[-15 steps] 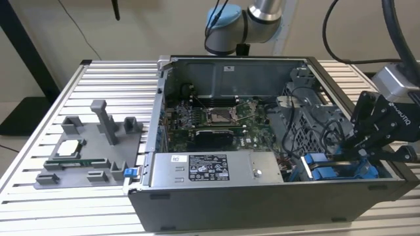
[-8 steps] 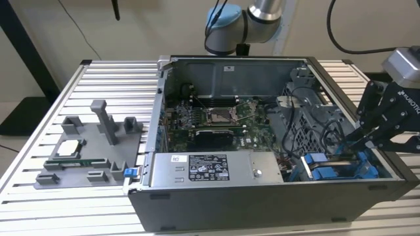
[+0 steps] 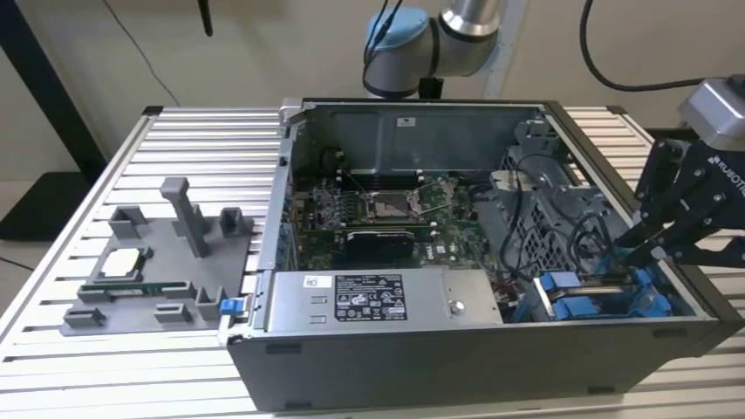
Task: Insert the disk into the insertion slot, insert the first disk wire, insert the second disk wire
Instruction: 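Insert the first disk wire, then insert the second disk wire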
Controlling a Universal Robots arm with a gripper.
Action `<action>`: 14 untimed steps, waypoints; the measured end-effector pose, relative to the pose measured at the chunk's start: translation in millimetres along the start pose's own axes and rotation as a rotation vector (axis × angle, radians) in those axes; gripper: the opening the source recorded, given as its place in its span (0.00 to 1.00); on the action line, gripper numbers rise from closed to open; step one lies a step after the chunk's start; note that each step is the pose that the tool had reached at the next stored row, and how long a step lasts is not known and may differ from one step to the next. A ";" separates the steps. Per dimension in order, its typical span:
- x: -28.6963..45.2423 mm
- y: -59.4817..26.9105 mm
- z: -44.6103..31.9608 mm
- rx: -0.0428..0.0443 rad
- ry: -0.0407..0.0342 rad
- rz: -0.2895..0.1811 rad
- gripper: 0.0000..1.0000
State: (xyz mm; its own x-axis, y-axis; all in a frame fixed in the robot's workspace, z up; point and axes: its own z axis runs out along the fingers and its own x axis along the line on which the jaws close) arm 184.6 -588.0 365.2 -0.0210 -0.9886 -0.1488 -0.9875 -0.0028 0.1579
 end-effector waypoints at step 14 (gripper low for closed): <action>-0.5 2.7 -3.7 0.1719 0.0008 -0.028 1.00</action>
State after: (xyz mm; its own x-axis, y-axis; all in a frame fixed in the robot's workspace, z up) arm 182.6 -588.0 369.3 0.0073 -0.9887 -0.1500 -0.9999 -0.0049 -0.0157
